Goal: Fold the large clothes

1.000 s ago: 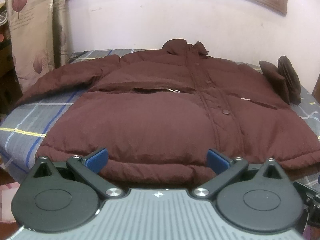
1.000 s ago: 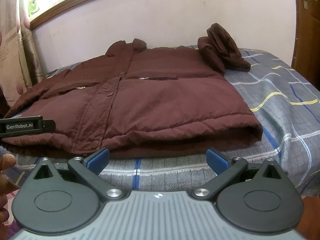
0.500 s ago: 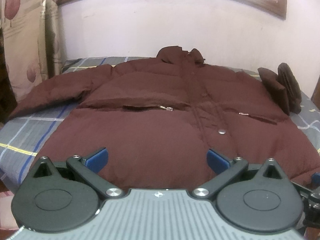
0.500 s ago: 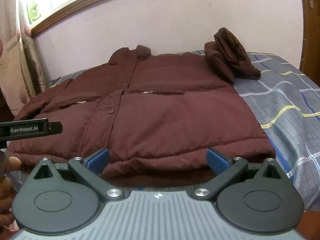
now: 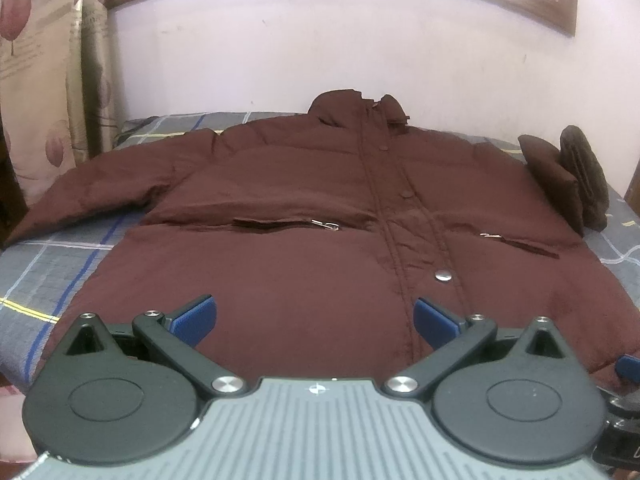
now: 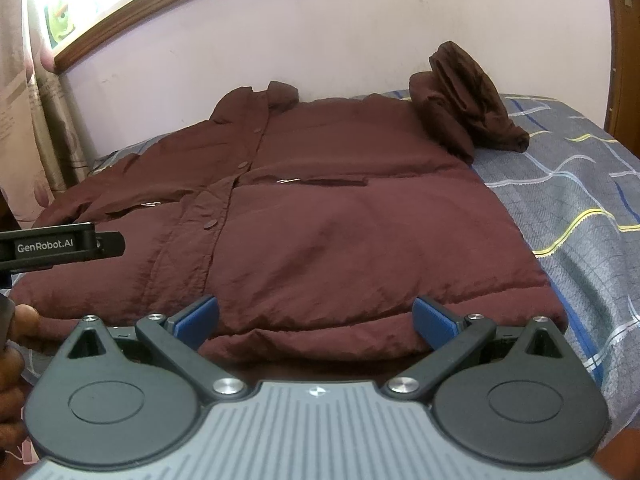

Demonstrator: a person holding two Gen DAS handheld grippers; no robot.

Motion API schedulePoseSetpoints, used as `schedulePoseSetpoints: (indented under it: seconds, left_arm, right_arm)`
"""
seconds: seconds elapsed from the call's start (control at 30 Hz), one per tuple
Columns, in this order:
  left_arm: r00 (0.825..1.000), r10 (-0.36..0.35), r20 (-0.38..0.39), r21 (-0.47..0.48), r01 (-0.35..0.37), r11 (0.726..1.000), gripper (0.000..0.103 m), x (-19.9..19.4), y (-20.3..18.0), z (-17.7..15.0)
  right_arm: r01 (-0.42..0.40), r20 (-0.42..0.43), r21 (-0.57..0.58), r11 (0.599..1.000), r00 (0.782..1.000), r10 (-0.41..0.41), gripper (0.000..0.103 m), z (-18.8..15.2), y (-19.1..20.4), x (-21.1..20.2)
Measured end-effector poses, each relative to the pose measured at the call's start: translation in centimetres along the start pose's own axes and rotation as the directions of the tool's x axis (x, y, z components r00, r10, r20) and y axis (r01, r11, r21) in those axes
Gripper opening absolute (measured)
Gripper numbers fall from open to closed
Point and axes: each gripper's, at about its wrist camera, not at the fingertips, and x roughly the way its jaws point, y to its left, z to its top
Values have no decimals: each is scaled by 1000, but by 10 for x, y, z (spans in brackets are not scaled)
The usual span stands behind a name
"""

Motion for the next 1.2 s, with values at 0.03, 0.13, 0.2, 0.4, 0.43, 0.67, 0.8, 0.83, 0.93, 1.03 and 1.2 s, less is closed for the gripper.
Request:
schedulePoseSetpoints:
  seconds: [0.03,0.13,0.2,0.4,0.43,0.67,0.8,0.83,0.93,1.03,1.2]
  left_arm:
    - [1000,1,0,-1,-1,1000,103,0,0,0]
    - [1000,0,1,3,0,1000,103,1,-2,0]
    - [1000,2,0,7,-2,1000,103,3,-3,1]
    - [1000,-9,-2,14,9,1000,103,8,-8,7]
    - [1000,-12,0,13,12,1000,103,9,-8,7]
    - [1000,-22,6,25,22,999,103,12,-14,15]
    - [1000,-26,7,27,26,999,103,14,-17,18]
    - [1000,-27,6,27,27,999,103,13,-17,19]
    - [1000,-27,2,24,27,999,103,14,-19,21]
    - [1000,-24,0,24,24,999,103,16,-21,24]
    - [1000,-13,-10,38,14,999,103,23,-24,25]
  right_arm:
    - [0,-1,1,1000,1000,0,103,0,0,1]
    - [1,-4,5,1000,1000,0,103,1,-3,3]
    - [-3,-5,9,1000,1000,3,103,3,-5,4]
    - [-42,15,39,998,999,41,103,13,-18,8]
    - [-46,25,50,998,999,45,103,17,-22,8]
    - [37,185,163,986,981,-67,103,52,-84,6]
    - [81,262,210,974,956,-136,103,77,-126,20]
    - [94,268,215,972,951,-152,103,83,-134,26]
    - [127,286,204,971,941,-184,103,105,-147,46]
    - [161,311,161,974,928,-204,103,128,-148,69]
    - [195,310,59,979,928,-204,103,157,-135,110]
